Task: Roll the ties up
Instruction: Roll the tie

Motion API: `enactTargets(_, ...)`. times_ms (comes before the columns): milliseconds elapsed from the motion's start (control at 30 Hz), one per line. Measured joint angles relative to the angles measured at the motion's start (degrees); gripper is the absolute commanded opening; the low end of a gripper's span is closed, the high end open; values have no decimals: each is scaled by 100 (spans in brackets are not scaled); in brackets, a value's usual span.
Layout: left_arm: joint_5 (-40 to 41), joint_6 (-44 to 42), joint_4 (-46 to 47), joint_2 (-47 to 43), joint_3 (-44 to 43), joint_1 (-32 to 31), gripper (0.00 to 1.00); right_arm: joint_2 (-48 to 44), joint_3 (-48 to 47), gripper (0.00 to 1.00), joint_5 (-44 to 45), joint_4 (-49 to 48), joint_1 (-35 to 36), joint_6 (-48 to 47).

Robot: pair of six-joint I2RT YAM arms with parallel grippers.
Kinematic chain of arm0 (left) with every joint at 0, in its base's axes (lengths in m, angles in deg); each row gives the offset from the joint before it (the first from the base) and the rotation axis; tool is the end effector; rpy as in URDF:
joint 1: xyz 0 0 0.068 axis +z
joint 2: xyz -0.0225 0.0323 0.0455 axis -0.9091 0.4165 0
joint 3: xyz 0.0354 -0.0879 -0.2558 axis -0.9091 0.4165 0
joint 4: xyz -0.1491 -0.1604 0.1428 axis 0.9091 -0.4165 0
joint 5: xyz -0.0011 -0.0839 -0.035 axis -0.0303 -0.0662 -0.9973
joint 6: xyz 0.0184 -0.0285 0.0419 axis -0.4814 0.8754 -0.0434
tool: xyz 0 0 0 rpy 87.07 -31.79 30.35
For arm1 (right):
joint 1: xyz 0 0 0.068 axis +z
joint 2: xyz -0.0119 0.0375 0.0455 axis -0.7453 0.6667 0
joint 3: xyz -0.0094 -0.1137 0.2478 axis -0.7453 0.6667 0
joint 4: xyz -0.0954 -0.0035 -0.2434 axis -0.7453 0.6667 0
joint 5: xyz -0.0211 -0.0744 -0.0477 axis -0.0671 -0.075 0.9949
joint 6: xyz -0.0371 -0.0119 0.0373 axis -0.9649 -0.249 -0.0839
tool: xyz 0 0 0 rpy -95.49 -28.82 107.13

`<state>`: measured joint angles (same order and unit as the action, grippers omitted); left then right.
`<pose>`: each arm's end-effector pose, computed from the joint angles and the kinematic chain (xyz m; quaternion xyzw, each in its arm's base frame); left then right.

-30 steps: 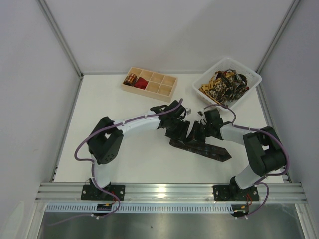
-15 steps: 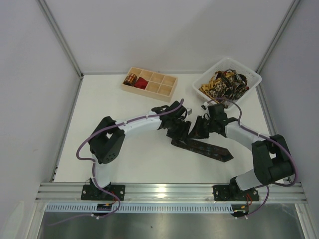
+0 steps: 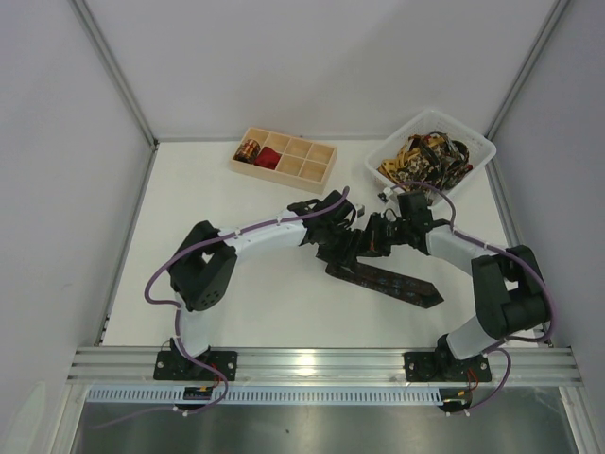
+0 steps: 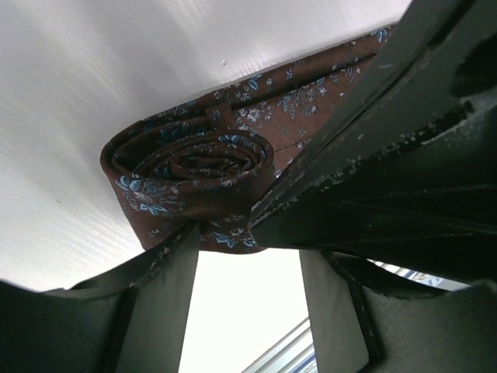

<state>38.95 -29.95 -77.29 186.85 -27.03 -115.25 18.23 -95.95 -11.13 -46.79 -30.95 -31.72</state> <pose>0.2586 -0.3206 0.2023 0.2383 0.9316 -0.2458 0.1219 0.2782 0.1125 0.1851 -0.0141 0.8780 0.4579 0.1386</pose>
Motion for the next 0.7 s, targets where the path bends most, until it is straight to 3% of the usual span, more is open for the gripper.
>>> enactTargets(300, -39, -4, -68, 33, -81, -2, 59, 332, 138, 0, -339, -334, -31, 44)
enactTargets(700, -83, -13, -98, 109, -192, -17, 64, 400, 341, 0, -13, -190, -37, -153)
